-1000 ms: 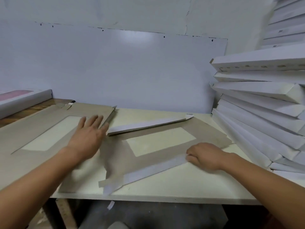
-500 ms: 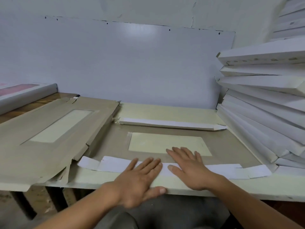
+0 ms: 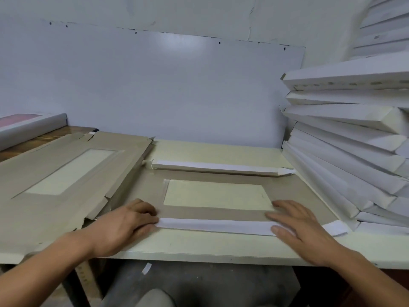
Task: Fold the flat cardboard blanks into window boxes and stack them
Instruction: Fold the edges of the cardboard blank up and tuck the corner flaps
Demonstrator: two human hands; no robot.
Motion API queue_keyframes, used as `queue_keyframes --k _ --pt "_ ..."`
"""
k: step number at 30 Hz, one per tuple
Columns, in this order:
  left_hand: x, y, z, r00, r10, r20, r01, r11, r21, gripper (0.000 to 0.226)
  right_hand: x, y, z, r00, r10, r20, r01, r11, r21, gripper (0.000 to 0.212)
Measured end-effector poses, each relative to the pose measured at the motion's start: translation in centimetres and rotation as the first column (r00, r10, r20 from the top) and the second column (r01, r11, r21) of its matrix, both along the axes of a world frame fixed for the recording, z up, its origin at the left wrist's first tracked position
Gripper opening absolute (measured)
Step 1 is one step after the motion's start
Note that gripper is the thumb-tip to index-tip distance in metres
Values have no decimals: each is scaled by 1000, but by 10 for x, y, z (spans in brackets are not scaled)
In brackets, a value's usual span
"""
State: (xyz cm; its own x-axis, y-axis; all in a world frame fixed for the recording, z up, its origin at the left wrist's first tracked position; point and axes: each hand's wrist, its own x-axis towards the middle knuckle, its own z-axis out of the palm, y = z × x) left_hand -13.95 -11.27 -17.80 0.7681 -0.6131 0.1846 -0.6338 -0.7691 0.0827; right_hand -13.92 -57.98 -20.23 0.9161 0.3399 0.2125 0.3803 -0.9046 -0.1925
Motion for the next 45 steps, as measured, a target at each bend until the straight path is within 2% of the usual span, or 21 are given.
queue_keyframes --k 2,4,7,10,12,17,20,25,29,32,34,36,38,40,45 --pt "2 -5 6 999 22 47 -23 1000 19 57 -4 16 -1 995 87 45 -86 996 -30 42" --pt "4 -11 10 989 122 81 -127 989 69 52 -2 28 1 990 116 79 -113 993 -43 35" --pt "11 -25 7 948 315 42 -317 947 49 30 6 41 14 1000 22 -4 -22 1000 -7 24" --pt "19 -47 3 924 381 39 -382 923 36 19 19 57 19 996 -41 -73 38 998 -44 28" --pt "26 -68 -3 921 386 59 -389 919 58 18 28 75 17 994 -31 -103 21 995 -98 37" --pt "38 -134 -26 961 278 8 -278 959 47 36 44 140 3 990 42 -137 -66 982 -177 48" --pt "46 -138 -33 941 288 -175 -274 956 101 60 51 149 -3 962 -4 -274 -46 984 -174 54" --pt "57 -61 -31 888 391 -241 -349 916 200 71 56 79 0 935 -127 -331 55 974 -218 56" --pt "58 -10 -26 859 452 -240 -400 886 235 94 47 12 4 925 -233 -302 169 960 -222 57" --pt "61 -4 -26 852 496 -166 -452 858 246 84 30 -25 16 961 -197 -193 155 965 -210 57" --pt "62 -8 -24 854 519 -28 -498 832 246 71 15 -41 27 977 -171 -124 137 961 -241 46" --pt "59 -17 -22 851 513 114 -525 824 212 63 4 -50 38 980 -157 -126 115 950 -290 46" --pt "55 -32 -20 840 507 193 -538 825 175 59 -2 -52 43 971 -134 -196 71 951 -300 44" --pt "49 -51 -18 837 504 212 -535 835 129 60 0 -46 46 946 -93 -311 15 970 -242 40" --pt "13 -96 -19 922 371 109 -374 927 14 68 8 -10 58 808 -29 -589 -45 993 -111 45"
